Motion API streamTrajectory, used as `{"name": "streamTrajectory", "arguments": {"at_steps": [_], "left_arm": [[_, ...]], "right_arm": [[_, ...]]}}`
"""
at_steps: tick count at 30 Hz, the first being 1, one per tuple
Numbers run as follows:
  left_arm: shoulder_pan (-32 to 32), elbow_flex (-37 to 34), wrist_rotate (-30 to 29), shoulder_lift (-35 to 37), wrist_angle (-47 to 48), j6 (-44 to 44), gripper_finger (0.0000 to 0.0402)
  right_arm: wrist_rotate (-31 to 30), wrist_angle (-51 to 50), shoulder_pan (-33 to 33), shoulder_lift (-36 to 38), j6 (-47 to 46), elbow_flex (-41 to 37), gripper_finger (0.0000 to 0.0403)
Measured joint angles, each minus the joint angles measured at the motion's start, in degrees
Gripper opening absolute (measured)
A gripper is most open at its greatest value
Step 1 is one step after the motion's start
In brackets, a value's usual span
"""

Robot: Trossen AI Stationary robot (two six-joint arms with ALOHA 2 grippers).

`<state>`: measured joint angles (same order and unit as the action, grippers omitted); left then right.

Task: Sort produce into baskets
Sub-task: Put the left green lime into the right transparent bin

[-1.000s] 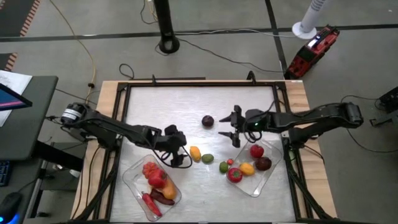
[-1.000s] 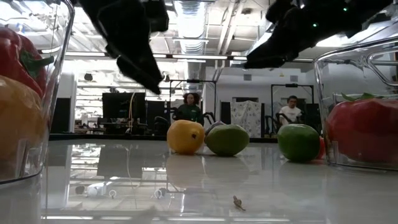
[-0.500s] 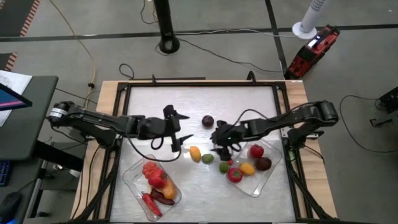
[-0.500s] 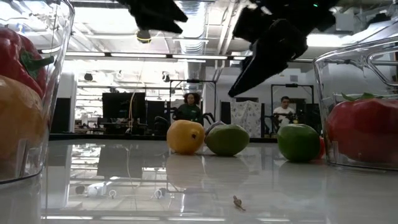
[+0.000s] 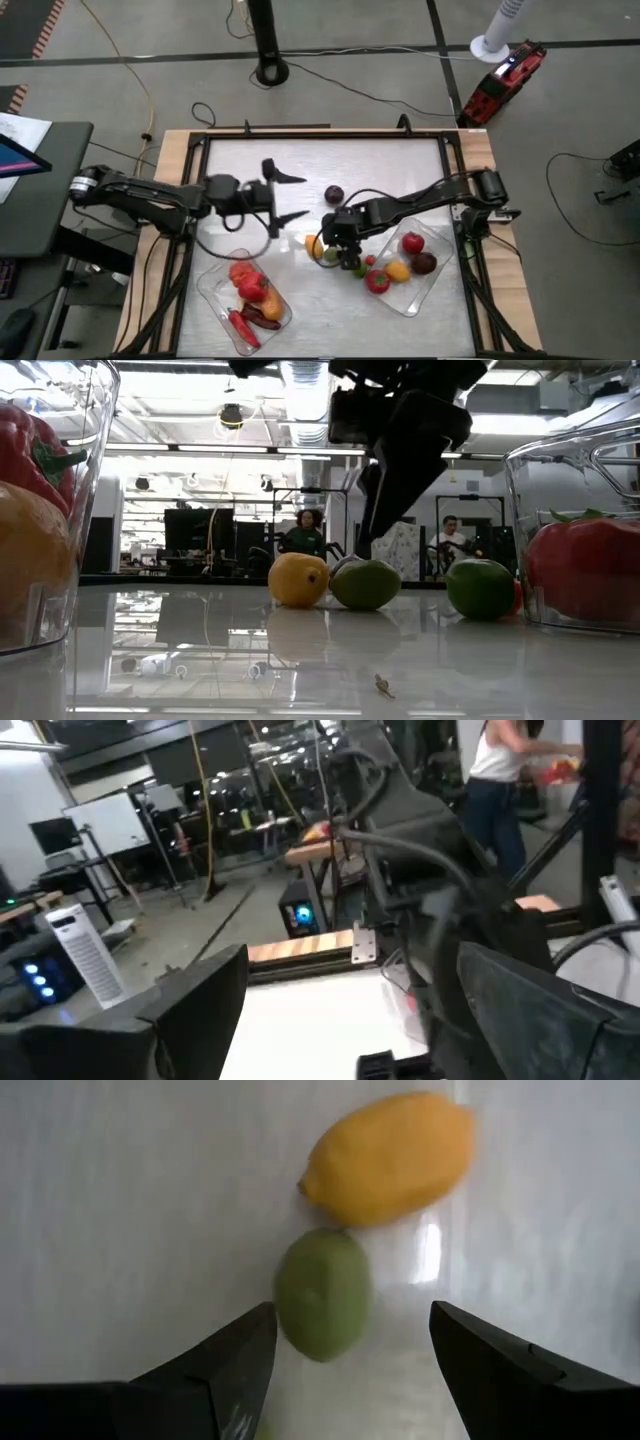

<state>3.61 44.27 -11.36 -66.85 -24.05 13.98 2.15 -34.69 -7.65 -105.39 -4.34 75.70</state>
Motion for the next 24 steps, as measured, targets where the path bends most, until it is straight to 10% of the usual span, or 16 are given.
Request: {"name": "streamTrajectory", "arguments": {"at_steps": [24], "left_arm": [[-4.04,-3.47,-2.14,9.79,7.43,-6.21,0.0345]], "right_arm": [[3.92,-6.0,-0.6,-10.65,3.01,5.56,0.0276]]}}
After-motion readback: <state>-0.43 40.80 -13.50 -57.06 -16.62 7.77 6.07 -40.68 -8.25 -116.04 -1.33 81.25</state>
